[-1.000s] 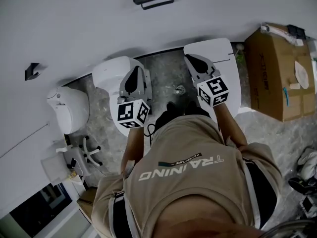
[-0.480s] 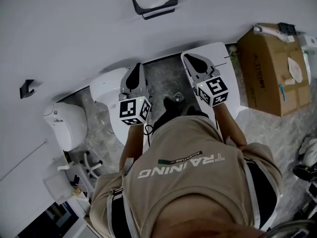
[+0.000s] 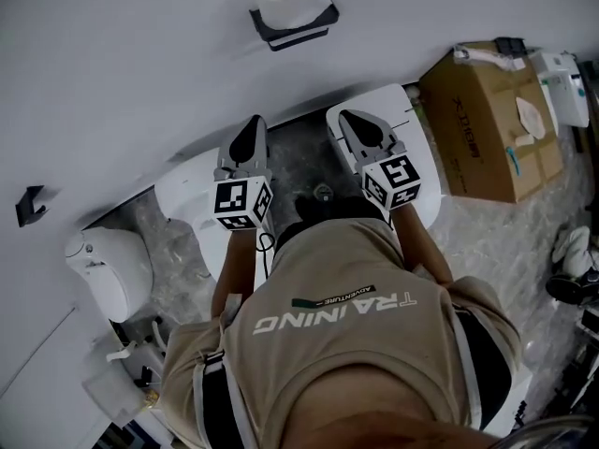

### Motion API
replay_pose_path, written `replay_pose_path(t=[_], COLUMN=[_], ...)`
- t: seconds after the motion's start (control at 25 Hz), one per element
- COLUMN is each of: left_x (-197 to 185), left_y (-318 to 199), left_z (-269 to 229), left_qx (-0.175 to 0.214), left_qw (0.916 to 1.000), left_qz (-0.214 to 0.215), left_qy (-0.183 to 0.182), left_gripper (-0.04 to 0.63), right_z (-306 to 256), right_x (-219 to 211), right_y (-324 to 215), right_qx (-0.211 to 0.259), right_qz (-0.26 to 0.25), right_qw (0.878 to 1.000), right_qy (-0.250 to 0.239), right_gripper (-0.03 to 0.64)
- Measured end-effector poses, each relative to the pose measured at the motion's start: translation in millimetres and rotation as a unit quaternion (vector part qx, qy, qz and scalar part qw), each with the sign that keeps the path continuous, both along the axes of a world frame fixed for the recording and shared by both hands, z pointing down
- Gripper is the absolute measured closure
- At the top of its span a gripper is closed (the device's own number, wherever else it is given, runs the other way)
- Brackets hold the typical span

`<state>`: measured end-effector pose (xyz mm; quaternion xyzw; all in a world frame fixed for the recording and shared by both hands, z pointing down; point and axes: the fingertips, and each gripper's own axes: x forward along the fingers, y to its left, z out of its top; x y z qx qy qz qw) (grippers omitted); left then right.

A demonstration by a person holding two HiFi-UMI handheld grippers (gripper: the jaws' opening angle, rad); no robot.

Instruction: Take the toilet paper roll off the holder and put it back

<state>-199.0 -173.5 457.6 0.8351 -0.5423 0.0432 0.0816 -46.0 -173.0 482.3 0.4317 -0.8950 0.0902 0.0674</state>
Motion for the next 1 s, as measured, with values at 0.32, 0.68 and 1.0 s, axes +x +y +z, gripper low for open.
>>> replay_pose_path(t=[0.32,0.68,1.0], left_x=[9,27,39], left_y=[-19,-40,-76], left_z=[-17,-42,-51], left_qx=[0.028,0.040,0.033], left_qw=[0.9991,0.9992,0.9994], left_qz=[0.016,0.003,-0.007], left_qy=[0.026,-0.006,-0.005], left_gripper=[0.591,0.589,0.552], right_z=[-19,-46,-68], right_x=[-3,0,1], right_y=[-16,-52,-87], right_qx=[0.024,0.049,0.075], right_qz=[-0.006,-0.036,-0.072], right_qw=[1.000,0.998,0.994], right_qy=[0.020,-0.023,-0.034], right_gripper=[0.606,0.606,0.606])
